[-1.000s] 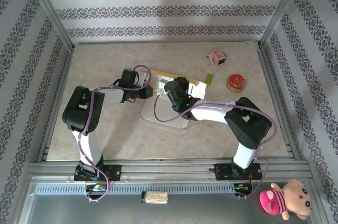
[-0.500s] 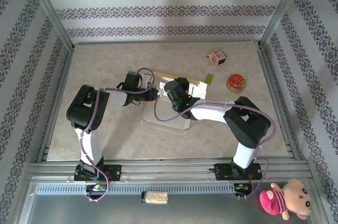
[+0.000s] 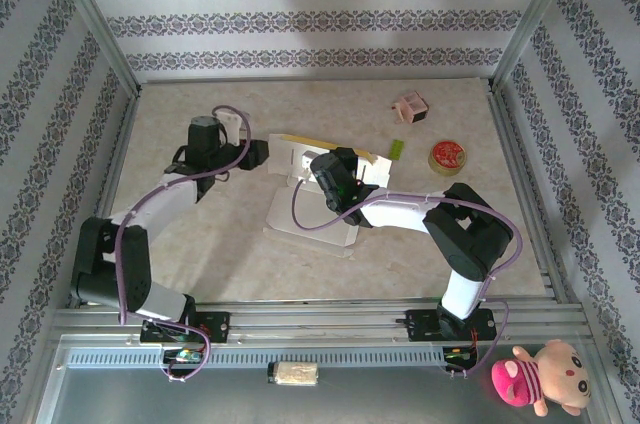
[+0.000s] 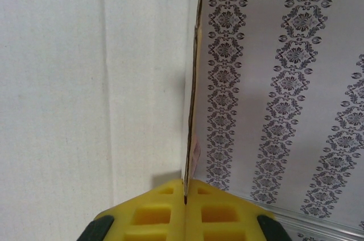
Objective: Fold the paper box
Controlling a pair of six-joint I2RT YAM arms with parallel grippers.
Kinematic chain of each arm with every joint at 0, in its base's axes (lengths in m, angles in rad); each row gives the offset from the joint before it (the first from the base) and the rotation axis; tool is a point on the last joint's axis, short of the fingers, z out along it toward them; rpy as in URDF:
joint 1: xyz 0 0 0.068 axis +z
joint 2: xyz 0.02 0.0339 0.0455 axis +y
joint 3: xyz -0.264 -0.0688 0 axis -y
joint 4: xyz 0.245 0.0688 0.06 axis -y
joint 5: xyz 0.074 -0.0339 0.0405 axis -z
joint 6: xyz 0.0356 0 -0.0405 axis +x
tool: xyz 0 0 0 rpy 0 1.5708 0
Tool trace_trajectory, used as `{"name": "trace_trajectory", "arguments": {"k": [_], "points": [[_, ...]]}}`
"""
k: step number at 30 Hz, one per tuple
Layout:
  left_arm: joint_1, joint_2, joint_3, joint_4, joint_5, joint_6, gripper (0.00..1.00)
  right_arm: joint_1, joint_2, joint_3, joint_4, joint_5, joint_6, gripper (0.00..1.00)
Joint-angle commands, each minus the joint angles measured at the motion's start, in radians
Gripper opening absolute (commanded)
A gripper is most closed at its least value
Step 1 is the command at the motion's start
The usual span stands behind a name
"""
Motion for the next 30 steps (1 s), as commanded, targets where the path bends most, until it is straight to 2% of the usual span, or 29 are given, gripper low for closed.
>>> {"name": "trace_trajectory", "arguments": {"k": [1,2,6,14,21,24,27,30], "points": [[0.012,0.041,0.106,-0.256,-0.039,0.254,0.5,-0.003,-0.019,0.005,-0.01,-0.009,-0.002,0.0],[0.024,0.066,0.132,-0.27,-0.02,0.275,0.5,-0.003,-0.016,0.005,-0.01,-0.011,0.0,0.0],[0.057,0.196,0.271,-0.362,0.201,0.386,0.52,0.002,-0.008,0.014,-0.012,-0.015,-0.001,0.0],[0.092,0.417,0.45,-0.537,0.296,0.557,0.56,0.003,0.005,0.04,-0.016,-0.031,-0.02,0.0],[0.09,0.498,0.474,-0.447,0.28,0.523,0.56,0.003,0.016,0.048,-0.025,-0.035,-0.021,0.0],[0.09,0.522,0.505,-0.466,0.309,0.523,0.51,0.006,0.017,0.043,-0.029,-0.037,-0.015,0.0],[0.081,0.521,0.503,-0.465,0.379,0.503,0.37,0.009,0.023,0.05,-0.036,-0.033,-0.01,0.0],[0.052,0.5,0.472,-0.446,0.357,0.479,0.23,0.014,0.026,0.056,-0.035,-0.029,-0.006,0.0]]}}
